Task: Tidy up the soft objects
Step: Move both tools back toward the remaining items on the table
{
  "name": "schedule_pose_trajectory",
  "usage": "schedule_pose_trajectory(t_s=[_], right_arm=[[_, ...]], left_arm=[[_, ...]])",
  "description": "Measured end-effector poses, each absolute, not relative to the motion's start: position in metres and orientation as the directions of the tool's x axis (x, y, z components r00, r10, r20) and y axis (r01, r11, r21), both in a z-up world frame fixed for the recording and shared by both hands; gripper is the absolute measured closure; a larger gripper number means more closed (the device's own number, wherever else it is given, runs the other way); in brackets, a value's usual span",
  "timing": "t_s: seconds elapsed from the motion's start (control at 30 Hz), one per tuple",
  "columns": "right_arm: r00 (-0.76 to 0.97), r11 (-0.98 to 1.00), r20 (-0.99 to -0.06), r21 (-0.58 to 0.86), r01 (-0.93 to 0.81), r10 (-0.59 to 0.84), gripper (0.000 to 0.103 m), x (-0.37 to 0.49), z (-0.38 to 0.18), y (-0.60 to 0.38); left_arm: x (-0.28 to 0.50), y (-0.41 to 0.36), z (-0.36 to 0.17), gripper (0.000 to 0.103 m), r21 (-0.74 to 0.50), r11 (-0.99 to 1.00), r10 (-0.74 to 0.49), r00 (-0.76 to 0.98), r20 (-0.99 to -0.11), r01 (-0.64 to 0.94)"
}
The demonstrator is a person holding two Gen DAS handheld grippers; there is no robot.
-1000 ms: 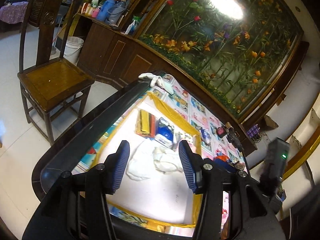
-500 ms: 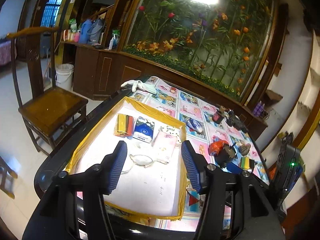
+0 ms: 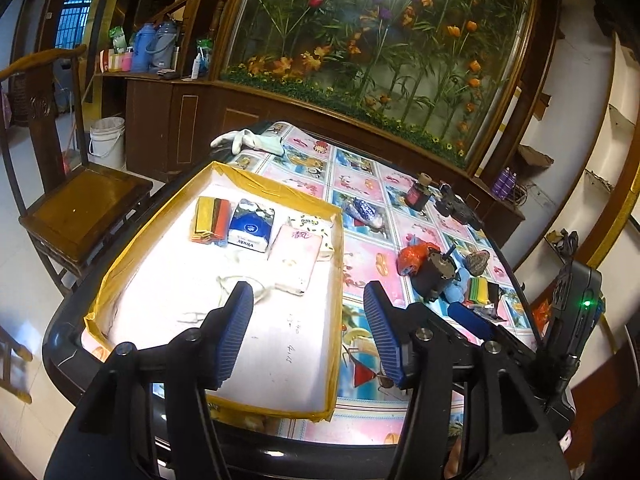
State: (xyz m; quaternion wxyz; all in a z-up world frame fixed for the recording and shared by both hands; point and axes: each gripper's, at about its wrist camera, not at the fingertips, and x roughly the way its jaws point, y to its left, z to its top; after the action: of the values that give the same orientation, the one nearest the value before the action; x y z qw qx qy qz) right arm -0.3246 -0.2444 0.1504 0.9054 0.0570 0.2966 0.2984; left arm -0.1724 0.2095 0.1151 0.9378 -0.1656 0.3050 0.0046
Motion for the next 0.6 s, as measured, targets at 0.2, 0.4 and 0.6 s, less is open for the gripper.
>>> schedule_pose_trajectory(t_s=[0.2, 0.4, 0.6], right_arm=[[0.656, 0.823, -0.506, 0.25, -0.51, 0.56, 0.01, -0.326, 0.15, -0.237], [0.664, 0.832, -0.509, 0.244, -0.498, 0.547, 0.01, -0.324, 0.148, -0.238], [0.672, 0.849, -0.525, 0.247, -0.468, 0.523, 0.01, -0.319, 0.141, -0.247]], left_arm=[[-0.168, 0.215, 0.106, 0.047, -0.324, 0.938, -0.097, 0.802, -0.589, -0.125], [-0.166, 0.217, 0.102, 0.047, -0.336, 0.935, -0.115, 0.8, -0.589, -0.113], [-0.159, 0.207, 0.091, 0.047, -0.324, 0.943, -0.155, 0.761, -0.63, -0.077]])
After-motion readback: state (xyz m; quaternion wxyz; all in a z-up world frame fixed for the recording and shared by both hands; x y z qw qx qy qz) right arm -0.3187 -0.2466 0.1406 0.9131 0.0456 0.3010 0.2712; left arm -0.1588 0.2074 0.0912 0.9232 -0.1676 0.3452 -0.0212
